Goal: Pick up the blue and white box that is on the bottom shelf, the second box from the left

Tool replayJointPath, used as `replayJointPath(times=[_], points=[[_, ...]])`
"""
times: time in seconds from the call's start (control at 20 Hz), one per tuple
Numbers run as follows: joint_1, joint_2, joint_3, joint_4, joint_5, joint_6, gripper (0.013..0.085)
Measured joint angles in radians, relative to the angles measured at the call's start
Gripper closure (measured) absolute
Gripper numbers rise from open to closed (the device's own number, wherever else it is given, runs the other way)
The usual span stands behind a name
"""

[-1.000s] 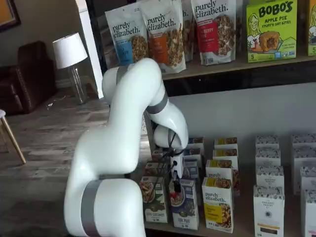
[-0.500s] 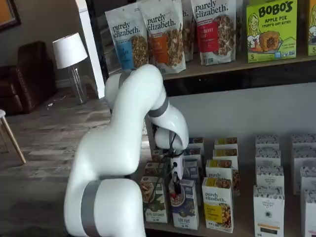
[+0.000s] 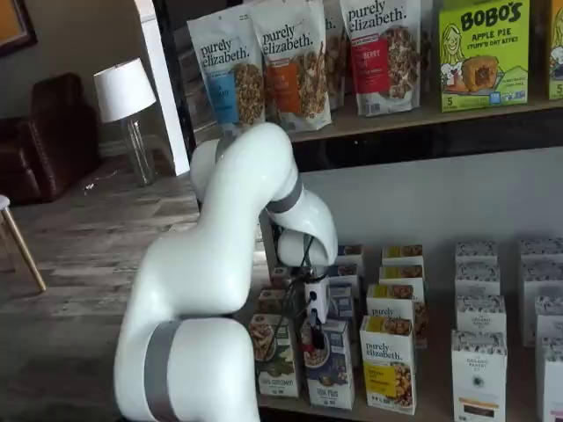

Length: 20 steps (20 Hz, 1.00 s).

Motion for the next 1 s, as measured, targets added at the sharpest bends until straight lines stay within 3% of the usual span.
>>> replayJointPath(times=[0.7, 0.8, 1.0], points=[[-0.002, 0.030, -0.042, -0.019, 0.037, 0.015, 0.0130], [-0.001, 0.032, -0.043, -0.022, 0.036, 0.018, 0.0210], [0.000, 0.035, -0.045, -0.020, 0.034, 0.018, 0.0290]])
